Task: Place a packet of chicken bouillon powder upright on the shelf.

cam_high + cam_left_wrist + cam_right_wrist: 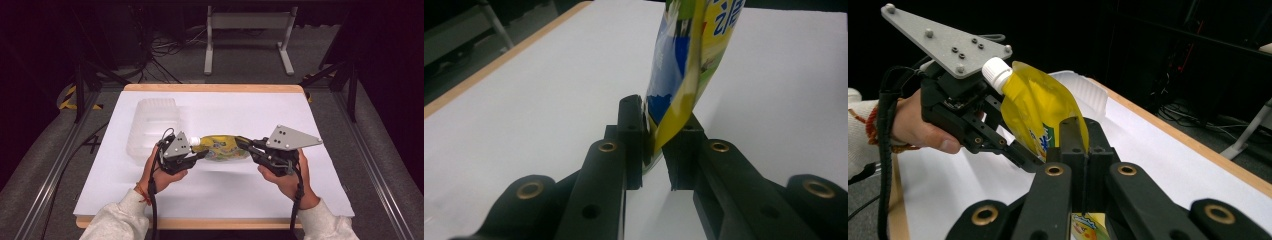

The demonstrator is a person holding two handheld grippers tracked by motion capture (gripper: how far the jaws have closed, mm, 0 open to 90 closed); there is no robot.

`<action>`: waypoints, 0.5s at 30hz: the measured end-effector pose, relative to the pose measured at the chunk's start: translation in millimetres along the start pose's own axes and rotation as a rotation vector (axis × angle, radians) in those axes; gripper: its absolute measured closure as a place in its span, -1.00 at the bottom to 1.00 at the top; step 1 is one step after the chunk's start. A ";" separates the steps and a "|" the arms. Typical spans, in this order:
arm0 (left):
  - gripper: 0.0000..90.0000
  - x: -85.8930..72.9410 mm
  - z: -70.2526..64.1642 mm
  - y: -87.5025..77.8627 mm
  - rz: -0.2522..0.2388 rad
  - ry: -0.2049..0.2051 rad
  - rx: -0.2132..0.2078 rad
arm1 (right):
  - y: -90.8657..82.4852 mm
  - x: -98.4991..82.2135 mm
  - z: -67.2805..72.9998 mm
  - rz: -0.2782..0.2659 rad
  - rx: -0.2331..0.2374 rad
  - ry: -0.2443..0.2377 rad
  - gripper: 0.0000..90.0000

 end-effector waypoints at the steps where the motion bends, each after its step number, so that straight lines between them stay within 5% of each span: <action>1: 0.77 1.0 2.6 -3.3 -0.009 -0.008 0.014 | 2.3 2.4 0.0 -0.004 0.004 0.004 1.00; 15: 0.75 5.8 39.2 -47.3 -0.071 -0.066 0.154 | 44.4 40.3 7.3 -0.065 0.004 -0.005 1.00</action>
Point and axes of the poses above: each handheld gripper's, and its own axes: y roughly forward along the jaws, x roughly out of its top, z roughly to its left, the point moved 7 cm from there along y, roughly forward along the jaws, and after that the axes turned 8 degrees about -x, right-handed, at the moved point
